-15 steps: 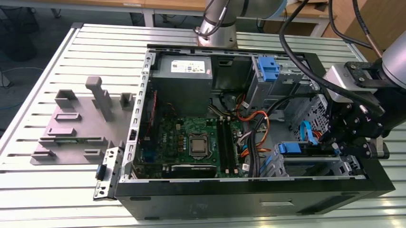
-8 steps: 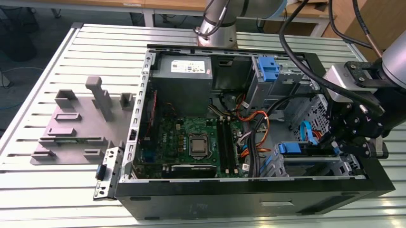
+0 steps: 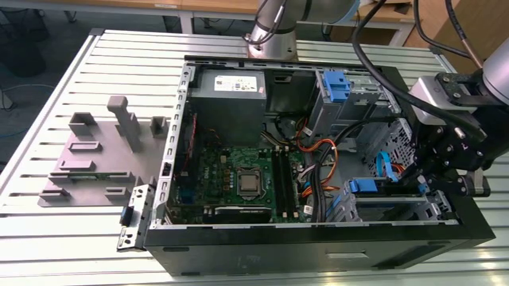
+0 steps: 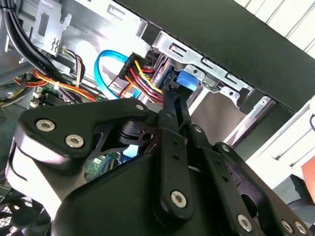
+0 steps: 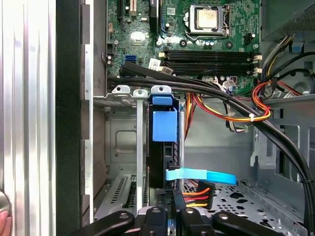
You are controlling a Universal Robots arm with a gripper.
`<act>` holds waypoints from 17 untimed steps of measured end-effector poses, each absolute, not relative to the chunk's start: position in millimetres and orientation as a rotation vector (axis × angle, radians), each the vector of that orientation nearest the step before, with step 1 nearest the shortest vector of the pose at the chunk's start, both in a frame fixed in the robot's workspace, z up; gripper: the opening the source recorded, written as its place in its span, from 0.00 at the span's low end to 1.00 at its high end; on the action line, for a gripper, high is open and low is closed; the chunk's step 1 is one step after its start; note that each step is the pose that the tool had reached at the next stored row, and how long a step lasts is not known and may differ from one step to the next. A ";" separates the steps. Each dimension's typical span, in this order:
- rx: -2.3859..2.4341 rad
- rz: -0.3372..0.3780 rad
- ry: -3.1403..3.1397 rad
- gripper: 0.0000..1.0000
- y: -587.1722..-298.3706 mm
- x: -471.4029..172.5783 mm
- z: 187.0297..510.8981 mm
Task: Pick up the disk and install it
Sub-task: 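Insert the second disk wire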
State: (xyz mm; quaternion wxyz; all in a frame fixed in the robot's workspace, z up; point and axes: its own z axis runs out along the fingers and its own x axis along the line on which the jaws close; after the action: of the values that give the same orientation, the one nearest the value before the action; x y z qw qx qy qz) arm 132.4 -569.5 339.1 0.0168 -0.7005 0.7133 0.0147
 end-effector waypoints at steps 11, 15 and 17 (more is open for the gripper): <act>-2.177 0.046 2.217 0.16 -567.0 131.4 339.0; -2.177 0.046 2.217 0.16 -565.6 131.0 338.5; -2.177 0.046 2.217 0.16 -565.7 131.0 338.6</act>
State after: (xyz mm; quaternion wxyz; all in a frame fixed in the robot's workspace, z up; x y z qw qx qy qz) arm 131.0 -565.7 338.6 0.0168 -0.7005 0.7133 0.0147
